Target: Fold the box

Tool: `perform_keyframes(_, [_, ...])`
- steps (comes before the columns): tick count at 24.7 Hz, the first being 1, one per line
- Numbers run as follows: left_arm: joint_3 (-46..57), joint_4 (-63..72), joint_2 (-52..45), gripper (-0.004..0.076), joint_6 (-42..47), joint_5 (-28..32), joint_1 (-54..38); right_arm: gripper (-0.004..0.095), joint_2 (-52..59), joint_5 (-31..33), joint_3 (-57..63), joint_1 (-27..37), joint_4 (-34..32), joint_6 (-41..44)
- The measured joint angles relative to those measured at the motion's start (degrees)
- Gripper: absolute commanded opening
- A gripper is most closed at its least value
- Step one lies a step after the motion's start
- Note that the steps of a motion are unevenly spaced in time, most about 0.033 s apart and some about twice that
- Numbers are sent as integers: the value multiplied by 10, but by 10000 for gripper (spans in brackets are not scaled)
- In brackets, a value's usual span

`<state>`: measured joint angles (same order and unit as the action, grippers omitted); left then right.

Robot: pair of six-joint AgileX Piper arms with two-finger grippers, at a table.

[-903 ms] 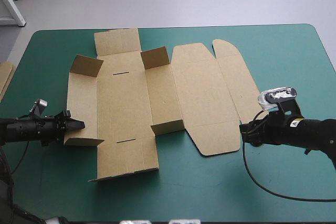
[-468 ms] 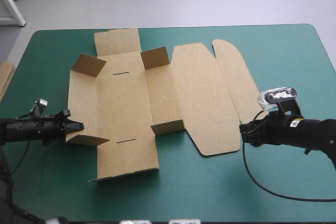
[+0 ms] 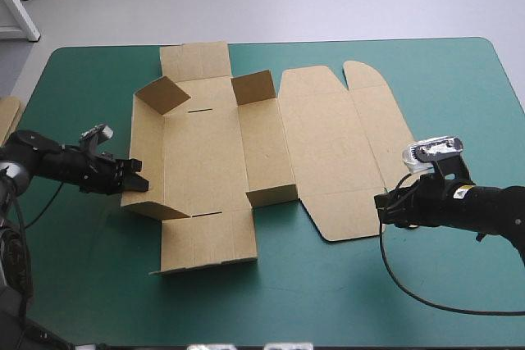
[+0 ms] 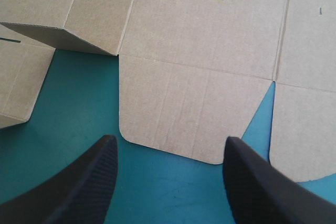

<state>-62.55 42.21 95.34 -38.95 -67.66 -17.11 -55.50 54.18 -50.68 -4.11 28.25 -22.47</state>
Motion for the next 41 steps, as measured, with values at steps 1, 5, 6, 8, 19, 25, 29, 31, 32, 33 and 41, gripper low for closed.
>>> perform_keyframes(1, [-15, -9, 0, -10, 5, -1, 13, 562, 0, 1, 0, 0, 0, 0])
perform_keyframes(5, [-111, -21, 1, -10, 23, -13, 65, 562, 0, 1, 0, 0, -1, 0])
perform_keyframes(6, [-139, -25, 1, -10, 25, -18, 75, 562, 0, 1, -3, 0, -5, 0])
perform_keyframes(8, [-173, -53, 1, -10, 29, -21, 91, 562, 0, 1, -18, 0, -22, 0])
perform_keyframes(19, [-331, -110, 1, 14, -18, -35, 171, 562, 0, 18, -100, 0, -74, 41])
perform_keyframes(25, [-332, -128, 2, 15, -70, -37, 171, 562, 0, 27, -100, 0, -75, 49])
perform_keyframes(29, [-332, -130, 2, 15, -107, -37, 173, 562, 0, 29, -101, 0, -78, 54])
perform_keyframes(31, [-332, -132, 4, 15, -120, -38, 176, 562, 0, 30, -101, 0, -78, 56])
perform_keyframes(32, [-333, -132, 7, 15, -128, -37, 178, 561, 0, 30, -101, 0, -78, 57])
perform_keyframes(33, [-334, -132, 10, 15, -137, -37, 180, 562, 0, 30, -101, 0, -78, 58])
perform_keyframes(41, [-379, -183, 43, 15, -191, -35, 238, 562, 0, 35, -101, 0, -80, 58])
